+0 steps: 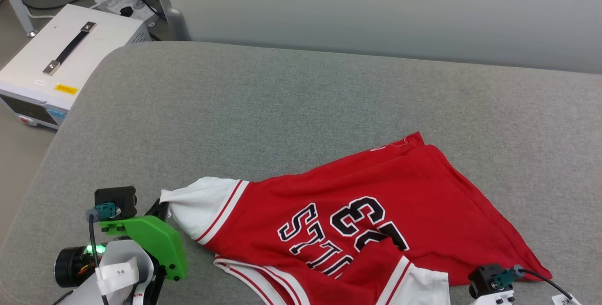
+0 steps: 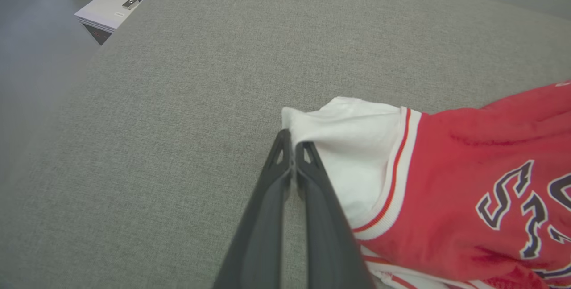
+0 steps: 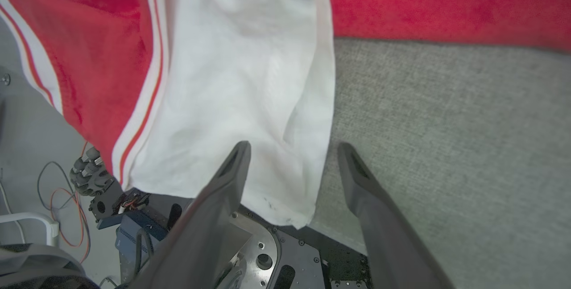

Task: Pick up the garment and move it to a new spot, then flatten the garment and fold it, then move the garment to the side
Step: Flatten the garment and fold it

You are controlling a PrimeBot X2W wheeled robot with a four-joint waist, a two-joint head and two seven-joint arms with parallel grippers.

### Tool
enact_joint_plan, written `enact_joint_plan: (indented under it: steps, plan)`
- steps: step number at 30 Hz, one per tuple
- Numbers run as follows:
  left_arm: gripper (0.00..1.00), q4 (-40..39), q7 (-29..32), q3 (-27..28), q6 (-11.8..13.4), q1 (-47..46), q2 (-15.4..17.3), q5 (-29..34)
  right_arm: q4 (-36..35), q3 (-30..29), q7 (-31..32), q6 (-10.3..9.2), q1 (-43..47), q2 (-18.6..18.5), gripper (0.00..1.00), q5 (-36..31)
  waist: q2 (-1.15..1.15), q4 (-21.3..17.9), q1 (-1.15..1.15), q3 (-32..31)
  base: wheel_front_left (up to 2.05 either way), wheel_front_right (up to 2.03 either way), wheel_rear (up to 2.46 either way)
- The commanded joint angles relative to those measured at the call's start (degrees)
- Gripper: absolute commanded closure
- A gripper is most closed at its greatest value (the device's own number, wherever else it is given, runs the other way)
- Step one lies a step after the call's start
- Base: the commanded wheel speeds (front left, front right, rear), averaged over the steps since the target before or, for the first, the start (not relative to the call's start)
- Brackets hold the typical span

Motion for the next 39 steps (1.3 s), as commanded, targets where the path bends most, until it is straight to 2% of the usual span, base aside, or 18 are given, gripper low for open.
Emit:
enact_joint_plan:
  steps: [1, 10, 11, 12, 13, 18, 28, 34, 39]
  plan:
    - [1.0, 0.0, -0.1, 0.0, -0.2, -1.4, -0.5, 1.0, 1.6, 0.6, -0.3, -0.03, -1.4, -0.1, 0.0, -0.2, 0.0, 0.9, 0.0, 1.4, 0.0, 0.0, 0.0]
    - [1.0, 1.4, -1.8, 0.2, -1.6, -2.5, -1.8, 0.7, 12.1, 2.8, 0.3, -0.03, -2.6, 2.6, 0.0, -0.4, 0.0, 1.6, 0.0, 3.2, 0.0, 0.0, 0.0]
    - [1.0, 1.5, -1.9, 0.2, -1.7, -2.6, -1.8, 0.7, 12.5, 2.9, 0.3, -0.03, -2.6, 3.0, 0.14, 0.0, 0.0, 1.6, 0.0, 3.2, 0.0, 0.0, 0.0]
    - [1.0, 1.7, -2.1, 0.2, -1.8, -2.5, -1.9, 0.7, 12.7, 3.1, 0.1, -0.03, -2.6, 3.3, 0.69, 0.3, 0.0, 1.6, 0.0, 3.2, 0.0, 0.0, 0.0]
    - [1.0, 1.9, -2.2, 0.2, -1.9, -2.5, -1.9, 0.6, 12.8, 3.1, 0.0, -0.03, -2.5, 3.4, 1.0, 0.4, 0.0, 1.6, 0.0, 3.1, 0.0, 0.0, 0.0]
    - [1.0, 2.7, -2.3, 0.0, -2.2, -1.9, -1.8, 0.4, 10.0, 2.2, -1.6, -0.03, -1.8, 3.6, 1.0, 1.7, 0.0, 1.5, 0.0, 1.3, 0.0, 0.0, 0.0]
    - [1.0, 1.8, -2.8, 0.4, -2.4, -1.4, 0.0, 0.5, -3.7, -3.9, -2.8, -0.03, 2.1, 1.3, 1.0, 1.0, 0.0, 0.1, 0.0, -3.8, 0.0, 0.0, 0.0]
    - [1.0, 0.1, -2.7, 0.8, -3.2, -3.8, 0.9, 1.1, -7.7, -7.3, -2.1, -0.03, -1.0, -0.1, 1.0, 0.2, 0.0, -0.7, 0.0, -5.6, 0.0, 0.0, 0.0]
    - [1.0, 0.0, -1.5, 2.0, -4.5, -8.4, 1.6, 0.9, -8.0, -9.4, -1.9, -0.03, -9.1, -2.5, 1.0, -0.5, 0.0, -1.8, 0.0, -5.0, 0.0, 0.0, 0.0]
